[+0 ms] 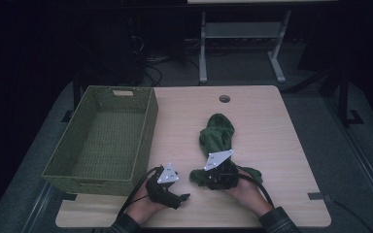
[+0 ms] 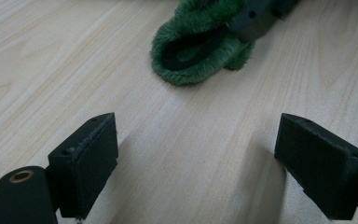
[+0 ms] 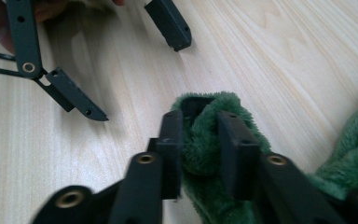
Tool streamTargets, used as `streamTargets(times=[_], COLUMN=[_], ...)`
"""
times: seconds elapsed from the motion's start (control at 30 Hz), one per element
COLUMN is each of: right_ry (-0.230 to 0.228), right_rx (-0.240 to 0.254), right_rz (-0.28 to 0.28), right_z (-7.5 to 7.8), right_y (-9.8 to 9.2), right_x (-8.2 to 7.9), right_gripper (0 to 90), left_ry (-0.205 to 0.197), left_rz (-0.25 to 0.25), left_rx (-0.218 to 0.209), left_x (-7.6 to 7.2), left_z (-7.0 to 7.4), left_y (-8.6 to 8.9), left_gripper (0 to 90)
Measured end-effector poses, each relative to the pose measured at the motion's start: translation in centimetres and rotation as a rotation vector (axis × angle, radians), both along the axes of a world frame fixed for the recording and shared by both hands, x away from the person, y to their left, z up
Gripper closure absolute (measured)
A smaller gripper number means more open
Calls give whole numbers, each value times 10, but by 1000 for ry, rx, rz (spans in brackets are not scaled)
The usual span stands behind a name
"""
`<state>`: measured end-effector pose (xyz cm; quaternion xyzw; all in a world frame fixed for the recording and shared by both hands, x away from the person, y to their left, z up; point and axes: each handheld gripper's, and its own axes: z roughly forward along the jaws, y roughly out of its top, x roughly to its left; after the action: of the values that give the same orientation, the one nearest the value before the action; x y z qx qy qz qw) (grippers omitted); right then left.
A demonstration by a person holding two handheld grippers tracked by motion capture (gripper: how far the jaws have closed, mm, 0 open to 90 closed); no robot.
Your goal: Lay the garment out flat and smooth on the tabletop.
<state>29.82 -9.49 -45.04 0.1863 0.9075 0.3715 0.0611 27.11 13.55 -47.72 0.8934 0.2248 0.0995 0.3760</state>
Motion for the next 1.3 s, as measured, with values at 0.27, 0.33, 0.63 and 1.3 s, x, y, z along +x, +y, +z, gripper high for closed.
streamTargets(times=[0.27, 0.33, 0.63, 1.3], right_ry=[68, 69, 123, -11], right_rx=[97, 124, 213, 105], right_rz=[-14, -15, -32, -232], right_z=[11, 19, 36, 15], right_y=[-11, -15, -36, -68], right_x=[8, 11, 41, 64], right_gripper=[787, 787, 782, 649], left_ry=[6, 6, 8, 9], left_rz=[6, 7, 9, 3], left_rx=[-10, -10, -20, -3], left_x=[-1, -1, -1, -1], left_z=[0, 0, -1, 0], left_y=[-1, -1, -1, 0], left_gripper=[126, 126, 126, 126])
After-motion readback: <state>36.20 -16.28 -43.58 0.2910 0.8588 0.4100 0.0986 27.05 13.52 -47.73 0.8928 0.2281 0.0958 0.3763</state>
